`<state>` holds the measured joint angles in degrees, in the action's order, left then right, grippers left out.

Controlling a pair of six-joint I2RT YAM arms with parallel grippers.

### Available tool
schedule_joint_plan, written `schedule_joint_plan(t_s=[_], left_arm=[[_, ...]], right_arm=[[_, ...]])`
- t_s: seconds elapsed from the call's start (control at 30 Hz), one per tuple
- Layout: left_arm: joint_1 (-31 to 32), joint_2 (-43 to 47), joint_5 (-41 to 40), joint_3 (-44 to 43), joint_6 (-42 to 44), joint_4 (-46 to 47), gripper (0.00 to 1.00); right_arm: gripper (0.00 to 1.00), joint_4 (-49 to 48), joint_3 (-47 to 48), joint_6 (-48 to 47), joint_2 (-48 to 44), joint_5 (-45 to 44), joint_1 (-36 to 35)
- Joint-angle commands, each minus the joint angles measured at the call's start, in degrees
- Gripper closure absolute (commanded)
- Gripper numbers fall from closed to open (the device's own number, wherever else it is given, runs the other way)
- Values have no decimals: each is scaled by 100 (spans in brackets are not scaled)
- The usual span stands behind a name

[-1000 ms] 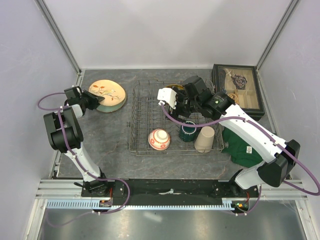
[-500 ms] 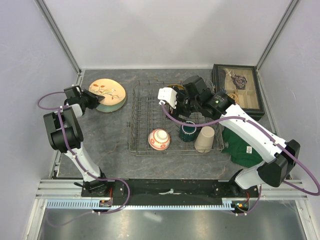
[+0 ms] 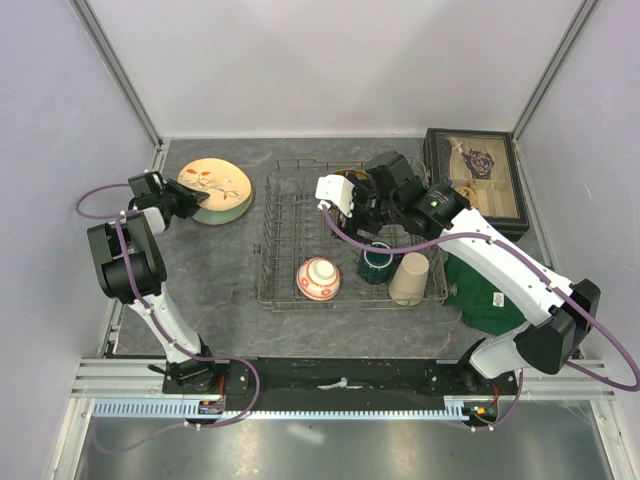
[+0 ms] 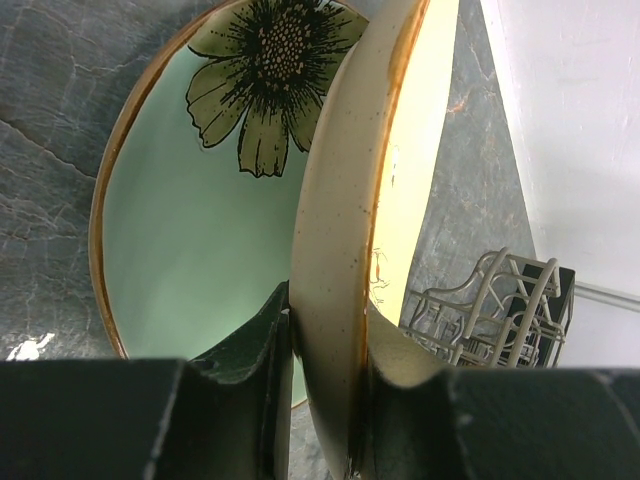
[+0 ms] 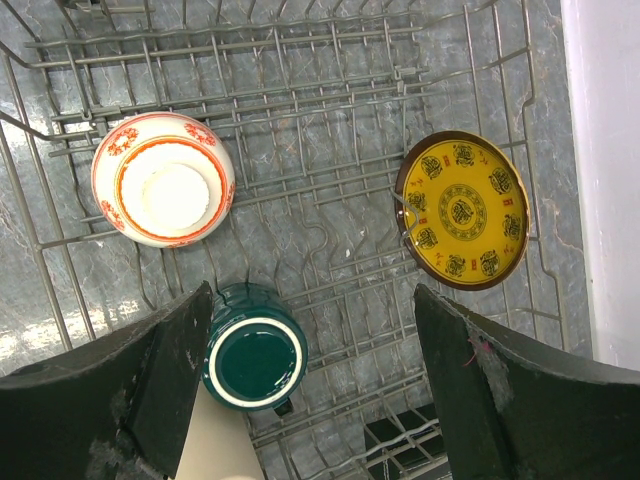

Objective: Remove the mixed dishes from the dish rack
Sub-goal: Place the plate at the center of the board.

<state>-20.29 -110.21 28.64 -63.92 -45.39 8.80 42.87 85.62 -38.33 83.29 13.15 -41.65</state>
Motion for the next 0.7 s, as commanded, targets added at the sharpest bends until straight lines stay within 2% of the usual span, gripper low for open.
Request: schedule_joint_plan(t_s=[0.0,0.13,0.5,0.67], left_arm=[[-27,88,274,-384,-32,491,81],[-27,88,273,-393,-5,421,74],[-27,44,195,-446,153,175,66],[-27,44,98,-446,320,-36,58]], right_arm=[[11,-165,-11,-17,-128,-5,16],[11,-165,7,-17,-120,4,16],[11,-192,-72,-17,-155,-14,34],[11,-218,-107,-8,-155,4,25]])
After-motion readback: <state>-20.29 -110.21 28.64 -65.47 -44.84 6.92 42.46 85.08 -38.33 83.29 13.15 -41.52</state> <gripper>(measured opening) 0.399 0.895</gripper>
